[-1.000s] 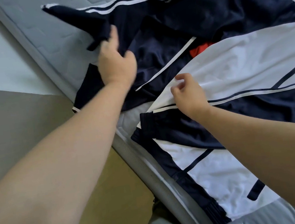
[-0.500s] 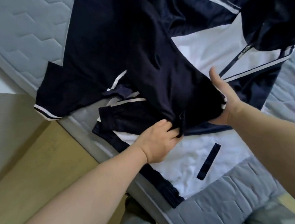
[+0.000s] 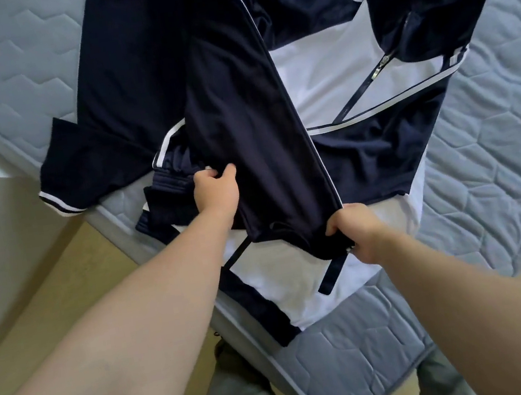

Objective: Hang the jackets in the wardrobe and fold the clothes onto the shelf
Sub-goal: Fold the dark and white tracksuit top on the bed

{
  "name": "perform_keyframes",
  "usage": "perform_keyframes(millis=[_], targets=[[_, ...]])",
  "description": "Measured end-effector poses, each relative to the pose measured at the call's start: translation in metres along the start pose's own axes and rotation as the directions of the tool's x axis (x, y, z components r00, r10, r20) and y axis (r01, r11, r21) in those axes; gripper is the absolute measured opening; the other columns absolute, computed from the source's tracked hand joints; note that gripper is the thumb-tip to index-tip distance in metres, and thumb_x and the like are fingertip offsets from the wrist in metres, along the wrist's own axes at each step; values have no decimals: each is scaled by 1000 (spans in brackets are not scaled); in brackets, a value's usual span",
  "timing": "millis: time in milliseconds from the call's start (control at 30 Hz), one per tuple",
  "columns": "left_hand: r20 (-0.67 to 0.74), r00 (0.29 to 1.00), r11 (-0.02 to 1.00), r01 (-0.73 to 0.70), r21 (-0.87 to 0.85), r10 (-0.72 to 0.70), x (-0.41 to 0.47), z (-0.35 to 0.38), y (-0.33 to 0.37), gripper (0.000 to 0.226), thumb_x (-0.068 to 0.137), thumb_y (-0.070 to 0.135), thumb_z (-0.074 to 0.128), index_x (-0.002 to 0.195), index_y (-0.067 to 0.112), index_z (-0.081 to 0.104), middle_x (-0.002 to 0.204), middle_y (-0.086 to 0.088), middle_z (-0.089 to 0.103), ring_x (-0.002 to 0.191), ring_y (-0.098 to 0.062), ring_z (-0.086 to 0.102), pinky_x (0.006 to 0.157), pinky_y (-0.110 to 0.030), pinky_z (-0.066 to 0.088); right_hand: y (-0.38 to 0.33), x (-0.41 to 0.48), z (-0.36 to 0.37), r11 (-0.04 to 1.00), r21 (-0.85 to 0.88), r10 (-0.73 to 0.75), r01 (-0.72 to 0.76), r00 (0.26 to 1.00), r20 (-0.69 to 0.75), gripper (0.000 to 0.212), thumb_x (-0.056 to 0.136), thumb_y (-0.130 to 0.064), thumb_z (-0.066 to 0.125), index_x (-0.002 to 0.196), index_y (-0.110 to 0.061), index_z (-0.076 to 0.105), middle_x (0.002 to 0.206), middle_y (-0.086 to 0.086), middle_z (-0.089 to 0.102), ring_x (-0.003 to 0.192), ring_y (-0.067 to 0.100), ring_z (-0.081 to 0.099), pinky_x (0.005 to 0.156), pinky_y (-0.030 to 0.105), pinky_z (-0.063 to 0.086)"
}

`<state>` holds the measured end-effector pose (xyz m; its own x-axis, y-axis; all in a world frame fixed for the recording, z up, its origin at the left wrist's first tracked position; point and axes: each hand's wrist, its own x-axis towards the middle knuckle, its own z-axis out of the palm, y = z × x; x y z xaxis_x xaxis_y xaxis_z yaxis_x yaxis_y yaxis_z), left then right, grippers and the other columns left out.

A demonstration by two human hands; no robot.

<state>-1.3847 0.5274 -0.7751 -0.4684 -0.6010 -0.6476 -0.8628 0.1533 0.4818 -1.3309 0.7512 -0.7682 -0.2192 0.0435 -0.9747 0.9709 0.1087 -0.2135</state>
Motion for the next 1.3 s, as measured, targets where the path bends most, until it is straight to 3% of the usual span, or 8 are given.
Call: perform_keyframes(millis=[300, 467, 567, 767, 967, 1067, 1167, 1300], targets=[[287, 945, 937, 236, -258, -159, -16, 4, -11, 9, 89, 20, 69, 97, 21, 67, 99, -2, 75, 96, -24, 71, 89, -44, 59, 16, 0, -4, 989, 140, 38, -42, 999, 35, 25, 79, 2, 55, 79, -19, 69, 69, 1, 64, 68, 22, 61, 50, 26, 54], [620, 765, 895, 384, -226, -172, -31, -9, 5, 50, 84, 57, 70, 122, 25, 65, 119, 1, 73, 107, -21, 69, 91, -42, 55, -12, -17, 24, 980, 187, -100, 65, 978, 185, 33, 68, 0, 51, 69, -27, 71, 63, -4, 60, 59, 17, 49, 46, 21, 41], [763, 634, 918, 366, -153, -125, -29, -28, 32, 65, 70, 64, 74, 117, 19, 74, 120, -5, 72, 110, -24, 69, 97, -41, 53, -37, -33, 52, 966, 196, -234, 167, 886, 400, 41, 68, 0, 56, 92, -25, 76, 81, -2, 70, 69, 16, 62, 53, 22, 46], [706, 707, 930, 236, -282, 34, 10, -105, 101, 38, 91, 24, 55, 63, 10, 76, 68, -5, 72, 65, -17, 71, 65, -25, 58, -74, -49, 103, 952, 299, -256, 62, 696, 671, 32, 90, -30, 61, 121, -22, 67, 113, 3, 72, 99, 25, 70, 81, 38, 53], [177, 981, -50, 181, -982, 77, 83, -173, 109, 78, 94, 70, 33, 130, 5, 54, 132, -23, 60, 117, -42, 60, 96, -56, 49, -86, -40, 130, 973, 172, -217, 151, 851, 479, 36, 91, -54, 60, 118, -31, 70, 106, -6, 76, 91, 19, 74, 76, 35, 55], [220, 961, 426, 272, -863, -168, 81, -146, 73, 81, 94, 73, 25, 145, 13, 44, 140, -14, 56, 125, -34, 56, 105, -47, 44, -91, -33, 139, 977, 100, -210, 186, 911, 355, 24, 90, -42, 64, 110, -29, 69, 102, -5, 76, 81, 17, 73, 73, 33, 57], [-56, 996, 995, 64, -76, -68, 70, -104, 49, 46, 95, 54, 51, 111, 13, 64, 110, -13, 64, 105, -30, 60, 90, -37, 48, -94, -23, 143, 973, 59, -233, 225, 950, 210, 9, 94, -29, 61, 101, -26, 66, 99, -2, 71, 68, 15, 68, 66, 31, 53], [-11, 975, 779, -173, 602, 224, 76, -86, 35, 43, 92, 44, 60, 128, 20, 59, 125, -4, 62, 119, -28, 53, 99, -41, 43, -96, -11, 140, 964, 46, -267, 264, 955, 129, 11, 95, -25, 60, 105, -24, 65, 102, -1, 69, 64, 13, 66, 60, 29, 53]])
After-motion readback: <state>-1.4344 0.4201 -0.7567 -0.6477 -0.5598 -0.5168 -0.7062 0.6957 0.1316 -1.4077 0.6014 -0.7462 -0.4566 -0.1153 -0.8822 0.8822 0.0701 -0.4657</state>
